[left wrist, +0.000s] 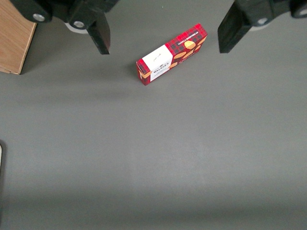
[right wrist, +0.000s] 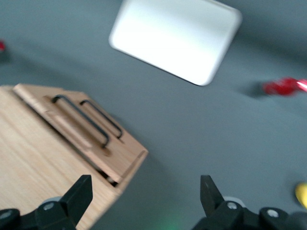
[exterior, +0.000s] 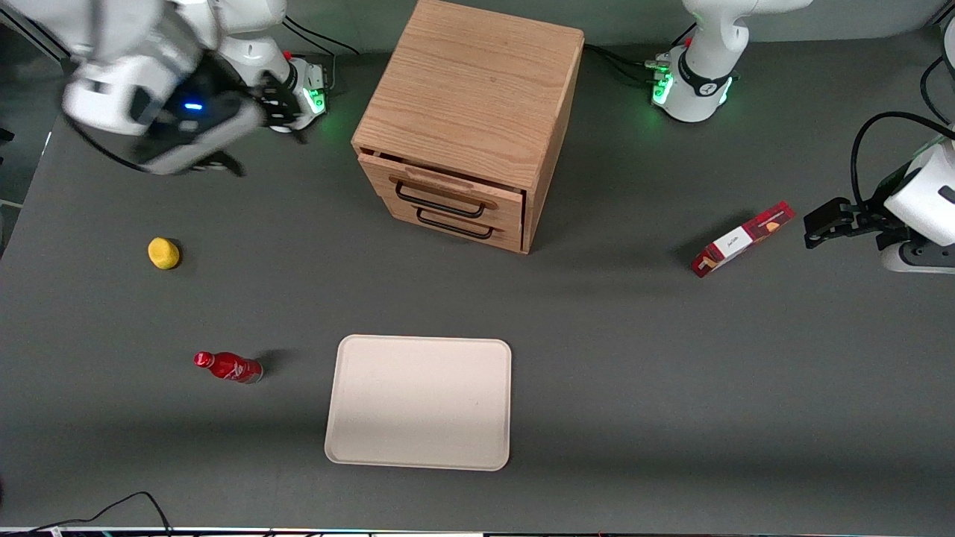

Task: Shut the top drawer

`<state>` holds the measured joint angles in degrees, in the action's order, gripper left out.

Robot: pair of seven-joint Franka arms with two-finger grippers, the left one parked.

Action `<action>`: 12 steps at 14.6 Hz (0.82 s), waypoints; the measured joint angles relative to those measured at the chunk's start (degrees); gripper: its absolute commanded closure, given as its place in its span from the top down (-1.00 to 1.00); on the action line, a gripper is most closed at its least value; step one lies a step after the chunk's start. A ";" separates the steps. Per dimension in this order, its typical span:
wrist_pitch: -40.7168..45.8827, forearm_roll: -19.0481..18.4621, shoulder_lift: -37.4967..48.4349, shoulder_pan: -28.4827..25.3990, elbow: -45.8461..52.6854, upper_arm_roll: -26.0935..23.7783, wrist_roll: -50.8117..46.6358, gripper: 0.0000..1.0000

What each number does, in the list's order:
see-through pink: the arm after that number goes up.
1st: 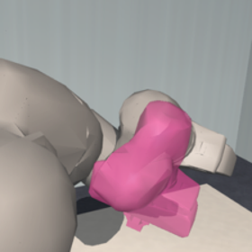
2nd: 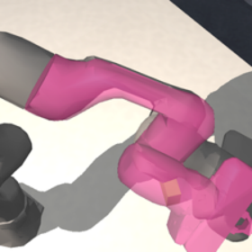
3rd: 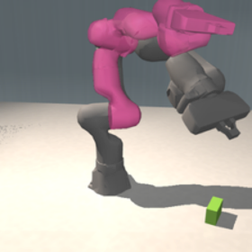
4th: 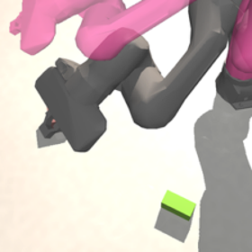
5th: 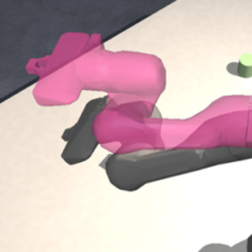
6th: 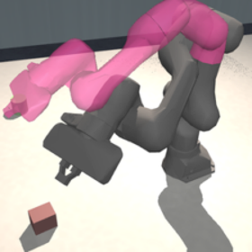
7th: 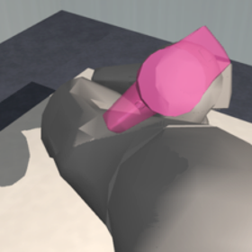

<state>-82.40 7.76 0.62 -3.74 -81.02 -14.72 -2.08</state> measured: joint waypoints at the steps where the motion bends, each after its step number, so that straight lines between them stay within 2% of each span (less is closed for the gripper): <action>1: 0.66 0.01 0.66 0.24 -0.06 3.71 0.00 1.00; 4: 0.85 0.00 0.84 0.81 -0.52 10.40 -3.12 1.00; 7: 0.75 -0.22 1.11 0.82 -1.93 12.87 -8.22 1.00; 10: -1.51 -4.31 3.03 0.86 -7.59 14.90 -9.57 1.00; 12: -4.32 -5.47 5.05 0.84 -12.58 15.10 -11.31 1.00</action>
<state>-86.72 2.30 5.68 -2.89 -93.60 0.37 -13.40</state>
